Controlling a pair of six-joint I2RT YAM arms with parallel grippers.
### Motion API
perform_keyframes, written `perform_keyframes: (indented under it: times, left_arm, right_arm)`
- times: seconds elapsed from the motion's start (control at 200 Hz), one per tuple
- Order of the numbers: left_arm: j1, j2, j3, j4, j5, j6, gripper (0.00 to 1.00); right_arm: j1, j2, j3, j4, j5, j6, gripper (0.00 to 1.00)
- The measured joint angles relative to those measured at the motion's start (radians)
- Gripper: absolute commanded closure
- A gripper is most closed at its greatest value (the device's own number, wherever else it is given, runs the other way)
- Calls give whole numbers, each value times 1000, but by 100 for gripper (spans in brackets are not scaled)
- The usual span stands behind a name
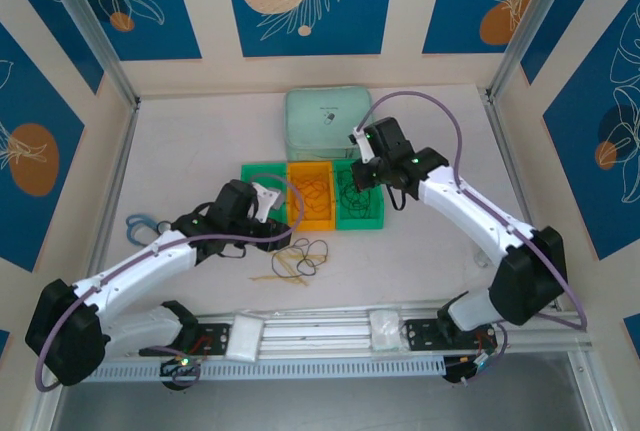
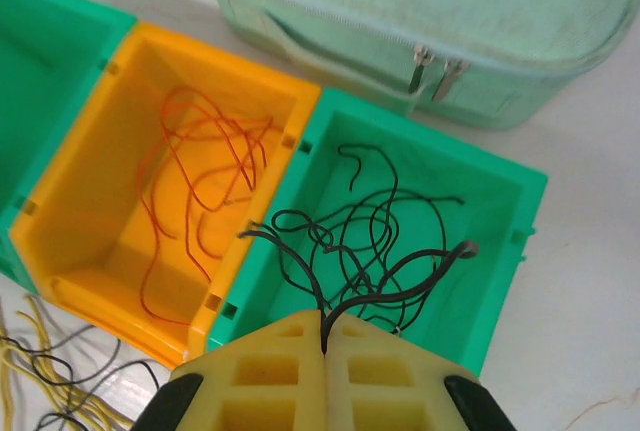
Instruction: Untangle the cables
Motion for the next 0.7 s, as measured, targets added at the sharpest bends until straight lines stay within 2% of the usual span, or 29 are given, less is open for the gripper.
perform_keyframes:
  times: [0.265,0.7]
  left_arm:
    - [0,0,2,-17,-8,0,64]
    - [0,-42,17,-83,-73,42,65]
  right_arm:
    - [-14,140,12,-63,-4,9,100]
    - [-50,326,130,-143,-7,35,100]
